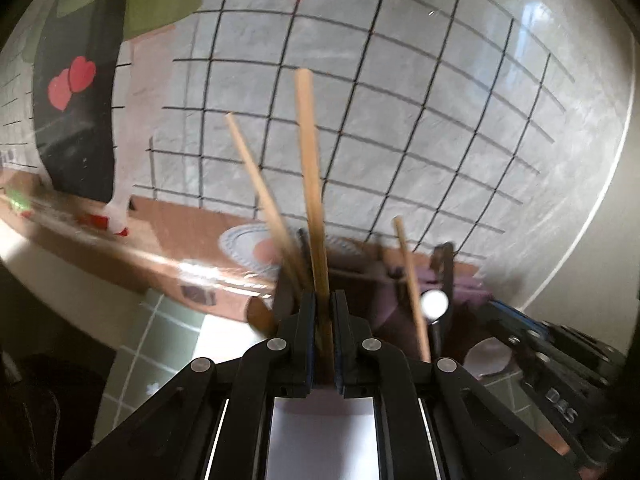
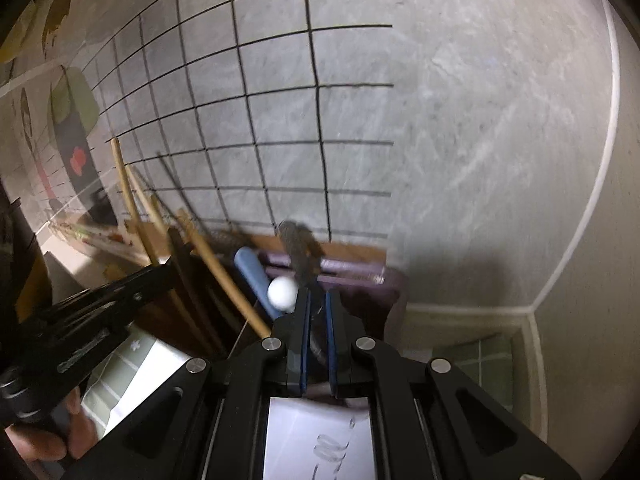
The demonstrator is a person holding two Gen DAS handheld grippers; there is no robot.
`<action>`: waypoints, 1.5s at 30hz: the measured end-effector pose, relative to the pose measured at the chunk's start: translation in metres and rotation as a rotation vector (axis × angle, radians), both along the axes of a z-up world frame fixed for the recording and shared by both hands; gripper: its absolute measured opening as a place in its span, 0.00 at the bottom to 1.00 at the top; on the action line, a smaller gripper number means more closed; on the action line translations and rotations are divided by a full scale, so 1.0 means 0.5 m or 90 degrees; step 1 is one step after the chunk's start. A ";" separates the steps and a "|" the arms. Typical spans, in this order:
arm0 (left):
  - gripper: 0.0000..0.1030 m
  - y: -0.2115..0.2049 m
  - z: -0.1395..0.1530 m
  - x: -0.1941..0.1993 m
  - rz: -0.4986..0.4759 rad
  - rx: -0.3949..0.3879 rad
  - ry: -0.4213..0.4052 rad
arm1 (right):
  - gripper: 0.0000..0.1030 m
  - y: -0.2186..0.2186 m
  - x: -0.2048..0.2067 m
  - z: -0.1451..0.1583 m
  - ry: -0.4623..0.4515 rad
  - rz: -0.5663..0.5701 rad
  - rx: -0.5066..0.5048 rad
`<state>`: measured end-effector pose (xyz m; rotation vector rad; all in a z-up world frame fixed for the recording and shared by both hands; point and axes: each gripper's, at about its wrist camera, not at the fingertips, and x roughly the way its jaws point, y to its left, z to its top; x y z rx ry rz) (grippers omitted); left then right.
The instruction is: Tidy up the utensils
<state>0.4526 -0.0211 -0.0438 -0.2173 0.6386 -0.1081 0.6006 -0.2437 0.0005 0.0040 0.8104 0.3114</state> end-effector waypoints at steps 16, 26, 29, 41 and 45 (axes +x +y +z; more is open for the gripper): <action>0.83 -0.024 0.128 -0.251 -0.044 0.084 -0.017 | 0.50 0.018 -0.445 0.055 0.007 -0.034 0.012; 0.95 0.006 0.149 -0.502 -0.010 0.131 -0.066 | 0.76 0.048 -0.663 0.102 -0.034 -0.025 0.015; 0.96 0.007 0.146 -0.566 0.004 0.161 -0.089 | 0.85 0.071 -0.697 0.100 -0.060 -0.047 0.012; 1.00 0.000 0.110 -0.649 0.012 0.176 -0.073 | 0.90 0.098 -0.734 0.097 -0.124 -0.116 -0.046; 1.00 0.002 0.106 -0.652 0.008 0.169 -0.067 | 0.91 0.052 -0.782 0.099 -0.117 -0.120 -0.051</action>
